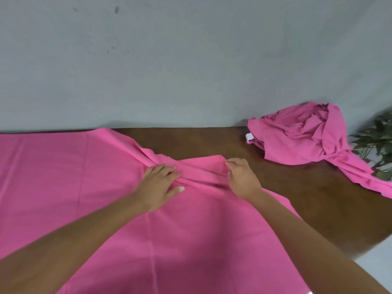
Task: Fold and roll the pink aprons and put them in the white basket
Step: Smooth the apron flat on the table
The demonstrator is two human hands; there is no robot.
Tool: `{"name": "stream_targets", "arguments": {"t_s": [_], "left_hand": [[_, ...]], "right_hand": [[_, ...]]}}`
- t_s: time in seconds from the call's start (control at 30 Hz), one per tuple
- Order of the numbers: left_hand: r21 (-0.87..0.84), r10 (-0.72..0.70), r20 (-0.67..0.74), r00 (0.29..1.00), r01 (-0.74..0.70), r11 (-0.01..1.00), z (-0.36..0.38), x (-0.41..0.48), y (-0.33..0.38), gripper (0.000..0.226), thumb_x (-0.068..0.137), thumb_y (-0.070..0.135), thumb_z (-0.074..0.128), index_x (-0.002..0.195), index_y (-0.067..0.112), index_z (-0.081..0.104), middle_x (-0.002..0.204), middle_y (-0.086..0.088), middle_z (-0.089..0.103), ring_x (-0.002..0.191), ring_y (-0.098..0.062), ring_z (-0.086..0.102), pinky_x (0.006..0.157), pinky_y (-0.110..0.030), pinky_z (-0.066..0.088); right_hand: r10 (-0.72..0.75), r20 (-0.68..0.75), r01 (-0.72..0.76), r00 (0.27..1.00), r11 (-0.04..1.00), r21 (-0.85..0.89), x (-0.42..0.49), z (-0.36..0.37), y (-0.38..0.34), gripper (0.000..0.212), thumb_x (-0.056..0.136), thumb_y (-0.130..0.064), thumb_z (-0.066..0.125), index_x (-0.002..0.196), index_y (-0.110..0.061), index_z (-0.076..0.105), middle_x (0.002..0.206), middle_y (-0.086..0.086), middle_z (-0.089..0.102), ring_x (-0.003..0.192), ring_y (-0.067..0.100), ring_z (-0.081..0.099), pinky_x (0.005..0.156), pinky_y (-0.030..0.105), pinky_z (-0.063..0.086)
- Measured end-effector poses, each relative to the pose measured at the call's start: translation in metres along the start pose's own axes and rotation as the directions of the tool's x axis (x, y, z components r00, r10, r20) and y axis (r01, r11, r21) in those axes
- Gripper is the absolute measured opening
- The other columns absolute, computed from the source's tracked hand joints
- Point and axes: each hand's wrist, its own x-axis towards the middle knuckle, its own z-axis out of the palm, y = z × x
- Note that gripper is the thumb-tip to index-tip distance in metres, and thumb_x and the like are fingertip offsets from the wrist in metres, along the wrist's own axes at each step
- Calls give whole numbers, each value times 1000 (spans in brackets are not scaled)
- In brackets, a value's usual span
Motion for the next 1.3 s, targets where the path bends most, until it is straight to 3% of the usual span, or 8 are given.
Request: {"name": "stream_targets", "arguments": {"t_s": [0.2, 0.37, 0.63, 0.8, 0.9, 1.07, 1.17, 1.3], "left_hand": [[40, -67, 14, 998, 67, 997, -6, 10, 14, 131, 62, 89, -29, 148, 27, 47, 157, -1, 39, 148, -24, 28, 120, -42, 17], [80, -123, 23, 992, 121, 989, 0, 17, 27, 131, 62, 88, -30, 148, 26, 47, 157, -2, 38, 147, -24, 27, 117, -44, 23], [117, -136, 44, 990, 130, 985, 8, 41, 69, 127, 66, 87, -28, 149, 27, 46, 158, -2, 38, 147, -24, 28, 121, -45, 16], [126, -155, 65, 986, 146, 981, 15, 67, 104, 131, 62, 88, -30, 149, 26, 47, 157, -1, 39, 147, -24, 27, 118, -44, 17], [129, -161, 91, 983, 149, 980, 18, 83, 129, 118, 69, 89, -12, 150, 25, 45, 159, -2, 36, 149, -25, 25, 119, -45, 17], [121, -173, 124, 977, 158, 980, 25, 117, 165, 102, 76, 79, -1, 151, 26, 42, 161, -2, 34, 149, -25, 24, 120, -46, 18], [93, -187, 112, 976, 177, 980, 32, 142, 178, 76, 95, 73, 23, 153, 25, 40, 161, -3, 33, 149, -25, 25, 119, -46, 20], [88, -234, 93, 968, 226, 970, 46, 169, 184, 64, 102, 60, 36, 155, 25, 36, 164, -2, 28, 150, -24, 24, 120, -44, 20]], "right_hand": [[-43, -114, 34, 993, 996, -83, 34, -38, 11, 47, 93, -1, 55, 139, 4, 50, 143, 17, 48, 127, 36, 43, 113, 42, 34], [6, 25, -4, 1000, 999, -41, 63, -23, 48, 50, 99, -12, 52, 147, -3, 43, 157, 16, 33, 147, 34, 26, 121, 41, 21], [-89, -2, 89, 996, 988, 130, 35, 16, 89, 40, 88, 7, 54, 108, -19, 78, 135, 10, 62, 126, 31, 51, 114, 40, 36], [-135, 65, 135, 989, 991, 6, 28, 23, 113, 46, 94, -5, 51, 138, -15, 61, 155, 5, 43, 143, 28, 32, 117, 42, 32], [-131, 126, 136, 983, 990, -33, 33, 19, 125, 49, 99, -11, 46, 147, -16, 49, 155, 0, 41, 141, 24, 29, 111, 38, 30], [-118, 30, 116, 993, 991, 72, 53, 6, 141, 43, 100, -16, 50, 143, -8, 51, 147, 3, 46, 131, 28, 37, 109, 40, 33], [-72, -11, 73, 997, 989, 130, 74, -9, 158, 46, 100, -18, 53, 143, -4, 49, 148, 9, 46, 132, 32, 37, 113, 42, 33], [-106, -1, 105, 994, 989, 106, 96, -21, 186, 39, 98, -18, 54, 136, -11, 59, 142, 7, 52, 129, 30, 39, 108, 43, 35]]}}
